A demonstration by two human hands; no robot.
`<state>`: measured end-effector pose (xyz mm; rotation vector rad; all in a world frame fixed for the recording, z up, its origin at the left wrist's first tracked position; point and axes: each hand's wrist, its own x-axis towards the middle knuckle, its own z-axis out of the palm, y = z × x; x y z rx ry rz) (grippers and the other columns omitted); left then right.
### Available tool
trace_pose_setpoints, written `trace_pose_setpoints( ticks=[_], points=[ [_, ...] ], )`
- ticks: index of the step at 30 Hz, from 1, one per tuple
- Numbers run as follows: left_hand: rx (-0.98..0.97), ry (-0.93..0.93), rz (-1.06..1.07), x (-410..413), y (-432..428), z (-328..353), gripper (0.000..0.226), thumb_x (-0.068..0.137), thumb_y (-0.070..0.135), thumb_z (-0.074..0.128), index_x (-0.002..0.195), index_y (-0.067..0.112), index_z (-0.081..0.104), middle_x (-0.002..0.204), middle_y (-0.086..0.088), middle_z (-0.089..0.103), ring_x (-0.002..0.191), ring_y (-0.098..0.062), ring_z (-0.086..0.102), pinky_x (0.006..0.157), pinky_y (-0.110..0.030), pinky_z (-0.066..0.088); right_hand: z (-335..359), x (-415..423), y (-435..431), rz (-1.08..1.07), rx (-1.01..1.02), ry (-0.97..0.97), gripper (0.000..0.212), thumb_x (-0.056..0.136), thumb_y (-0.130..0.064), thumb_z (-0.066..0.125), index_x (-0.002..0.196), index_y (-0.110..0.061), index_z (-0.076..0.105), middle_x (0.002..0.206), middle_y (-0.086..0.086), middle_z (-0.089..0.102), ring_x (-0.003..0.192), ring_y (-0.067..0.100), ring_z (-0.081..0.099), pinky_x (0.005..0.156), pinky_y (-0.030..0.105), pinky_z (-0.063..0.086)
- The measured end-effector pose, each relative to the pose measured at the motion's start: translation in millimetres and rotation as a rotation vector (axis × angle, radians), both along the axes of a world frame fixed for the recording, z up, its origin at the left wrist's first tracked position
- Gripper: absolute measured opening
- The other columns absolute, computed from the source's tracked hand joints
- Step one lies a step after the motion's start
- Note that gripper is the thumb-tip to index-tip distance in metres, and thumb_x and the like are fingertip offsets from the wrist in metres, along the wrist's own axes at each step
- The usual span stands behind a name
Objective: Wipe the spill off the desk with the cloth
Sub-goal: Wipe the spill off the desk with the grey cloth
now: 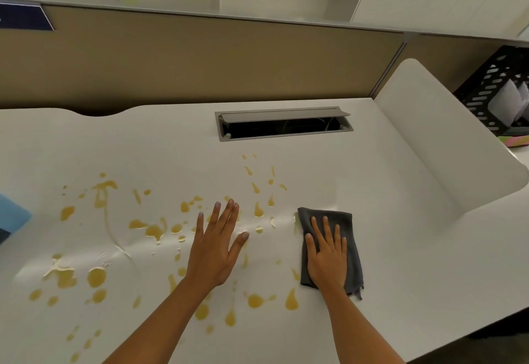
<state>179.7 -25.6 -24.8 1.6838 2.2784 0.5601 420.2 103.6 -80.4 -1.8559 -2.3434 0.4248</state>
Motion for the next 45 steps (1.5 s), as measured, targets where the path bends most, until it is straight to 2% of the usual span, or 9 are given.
trace_pose_setpoints(
  ticks=[3,7,13,19,23,30,34,40,45],
  points=[
    [0.017,-0.018,-0.009,2,6,-3,0.069,0.095,0.062,0.007,0.155,0.027,-0.002,0.163,0.012,-0.005,0.150,-0.008,-0.016,0.121,-0.037,-0.016,2,-7,8,-0.057,-0.009,0.035,0.052,0.104,-0.044,0.028,0.147,-0.040,-0.001,0.163,-0.009,0.006,0.152,0.019,-0.001,0.122,0.038,-0.005],
    [0.012,0.012,0.006,-1,13,-6,0.069,0.096,0.062,0.006,0.155,0.026,-0.002,0.163,0.013,-0.006,0.149,-0.007,-0.018,0.121,-0.038,-0.015,4,-18,30,-0.083,-0.026,0.024,0.052,0.104,-0.045,0.025,0.153,-0.039,0.008,0.164,-0.008,0.004,0.152,0.021,-0.003,0.122,0.040,-0.006],
    [-0.034,0.054,0.031,-13,27,-10,0.070,0.095,0.062,0.002,0.154,0.027,-0.008,0.163,0.013,-0.013,0.148,-0.008,-0.023,0.120,-0.037,-0.018,8,-40,80,-0.028,-0.036,0.004,0.052,0.104,-0.045,0.024,0.154,-0.037,0.011,0.165,-0.006,0.004,0.152,0.022,-0.004,0.123,0.043,-0.004],
    [-0.026,0.051,0.098,-34,35,-9,0.070,0.095,0.062,0.004,0.154,0.025,-0.005,0.163,0.011,-0.009,0.150,-0.012,-0.016,0.122,-0.042,-0.011,8,-63,121,0.056,-0.043,0.015,0.051,0.104,-0.045,0.025,0.154,-0.038,0.013,0.165,-0.006,0.005,0.152,0.023,-0.003,0.122,0.044,-0.003],
    [-0.013,-0.016,0.135,-43,36,-5,0.068,0.097,0.059,0.013,0.155,0.026,-0.002,0.163,0.011,-0.007,0.150,-0.011,-0.015,0.123,-0.046,-0.006,11,-94,147,0.185,-0.041,-0.025,0.051,0.105,-0.043,0.023,0.154,-0.037,0.014,0.165,-0.004,0.007,0.152,0.026,-0.002,0.122,0.045,-0.003],
    [0.070,-0.023,0.227,-66,28,11,0.068,0.096,0.060,0.013,0.155,0.026,0.004,0.164,0.011,-0.001,0.151,-0.011,-0.011,0.122,-0.042,-0.007,16,-190,158,0.443,-0.071,-0.023,0.050,0.105,-0.044,0.021,0.154,-0.037,0.016,0.165,-0.002,0.005,0.152,0.028,-0.003,0.121,0.045,-0.004],
    [0.054,-0.006,0.250,-65,15,8,0.067,0.097,0.058,0.013,0.155,0.027,0.003,0.164,0.013,-0.001,0.150,-0.008,-0.013,0.122,-0.043,-0.009,17,-223,136,0.691,-0.077,-0.009,0.048,0.105,-0.043,0.024,0.153,-0.037,0.021,0.165,-0.005,0.008,0.152,0.026,-0.003,0.122,0.042,-0.005],
    [0.045,-0.070,0.280,-45,11,1,0.066,0.098,0.057,0.016,0.155,0.026,0.006,0.164,0.012,0.002,0.150,-0.007,-0.014,0.122,-0.042,-0.012,15,-168,85,1.036,-0.132,0.057,0.047,0.104,-0.046,0.027,0.151,-0.044,0.023,0.163,-0.015,0.009,0.152,0.017,-0.006,0.121,0.034,-0.010],
    [0.053,-0.076,0.226,-26,15,-1,0.068,0.097,0.060,0.013,0.155,0.027,0.007,0.164,0.013,0.002,0.150,-0.008,-0.012,0.122,-0.045,-0.009,12,-66,66,1.116,-0.145,0.038,0.047,0.103,-0.051,0.021,0.150,-0.049,0.019,0.162,-0.023,0.004,0.151,0.011,-0.009,0.121,0.032,-0.009]
  ],
)
